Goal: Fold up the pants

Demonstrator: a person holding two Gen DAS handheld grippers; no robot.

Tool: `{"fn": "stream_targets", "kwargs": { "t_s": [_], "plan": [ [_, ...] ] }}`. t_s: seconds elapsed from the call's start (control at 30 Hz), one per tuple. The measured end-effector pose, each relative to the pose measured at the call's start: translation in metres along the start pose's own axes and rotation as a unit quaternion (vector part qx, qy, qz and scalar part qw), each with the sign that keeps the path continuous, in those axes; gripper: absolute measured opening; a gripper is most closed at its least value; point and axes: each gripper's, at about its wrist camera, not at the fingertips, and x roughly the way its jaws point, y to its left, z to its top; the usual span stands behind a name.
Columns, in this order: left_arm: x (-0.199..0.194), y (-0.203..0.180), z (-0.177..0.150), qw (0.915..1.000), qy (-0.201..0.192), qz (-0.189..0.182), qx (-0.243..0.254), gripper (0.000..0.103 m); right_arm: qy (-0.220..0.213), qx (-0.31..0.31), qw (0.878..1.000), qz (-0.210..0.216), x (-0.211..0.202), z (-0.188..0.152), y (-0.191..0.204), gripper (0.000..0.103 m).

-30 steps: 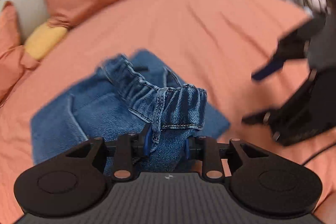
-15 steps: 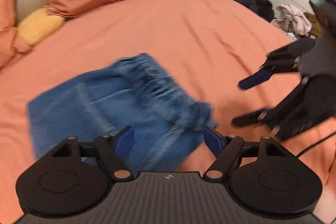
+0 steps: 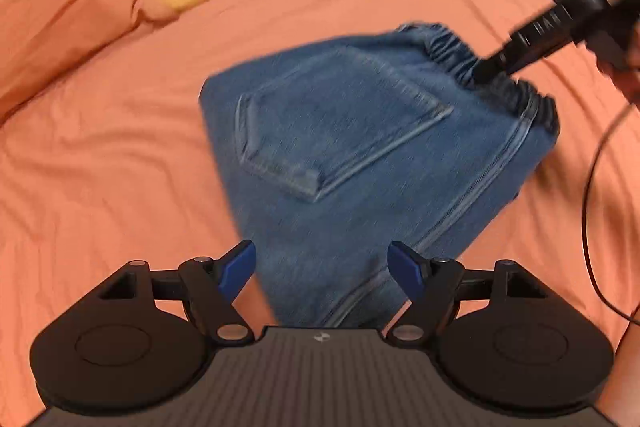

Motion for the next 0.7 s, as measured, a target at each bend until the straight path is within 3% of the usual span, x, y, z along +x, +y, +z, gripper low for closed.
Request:
{"fn": "stream_targets", "kwargs": {
  "t_s": [0.03, 0.07, 0.1, 0.2, 0.33, 0.43, 0.5, 0.7],
  "plan": [
    [0.0, 0.003, -0.003, 1.0, 0.002, -0.001, 0.0, 0.086, 0.007, 0.02, 1.0, 0.011, 0.004, 0.002, -0.002, 0.028],
    [0.0, 0.005, -0.007, 1.0, 0.005, -0.004, 0.001, 0.086, 0.011, 0.036, 0.999, 0.019, 0.005, 0.005, -0.002, 0.024],
    [0.0, 0.007, -0.011, 0.9999, 0.008, -0.009, 0.0, 0.085, 0.01, 0.033, 0.999, 0.014, -0.001, 0.006, 0.002, 0.007],
    [0.01, 0.011, -0.024, 0.9994, 0.026, -0.021, 0.0, 0.085, -0.006, -0.024, 1.0, 0.001, -0.028, 0.013, 0.025, 0.004],
    [0.031, 0.004, -0.045, 0.9986, 0.05, -0.014, 0.015, 0.081, -0.032, -0.055, 0.998, 0.005, -0.075, 0.011, 0.047, 0.002],
    [0.039, 0.0, -0.054, 0.9984, 0.054, -0.001, 0.018, 0.059, -0.034, -0.08, 0.996, -0.01, -0.096, -0.005, 0.053, 0.001],
    [0.036, 0.002, -0.055, 0.9986, 0.047, -0.023, 0.008, 0.028, -0.021, -0.092, 0.995, -0.033, -0.095, -0.017, 0.049, 0.001],
    [0.018, 0.002, -0.054, 0.9991, 0.036, -0.02, 0.014, 0.015, 0.016, -0.072, 0.995, -0.075, -0.059, -0.058, 0.016, 0.0]
  ]
}}
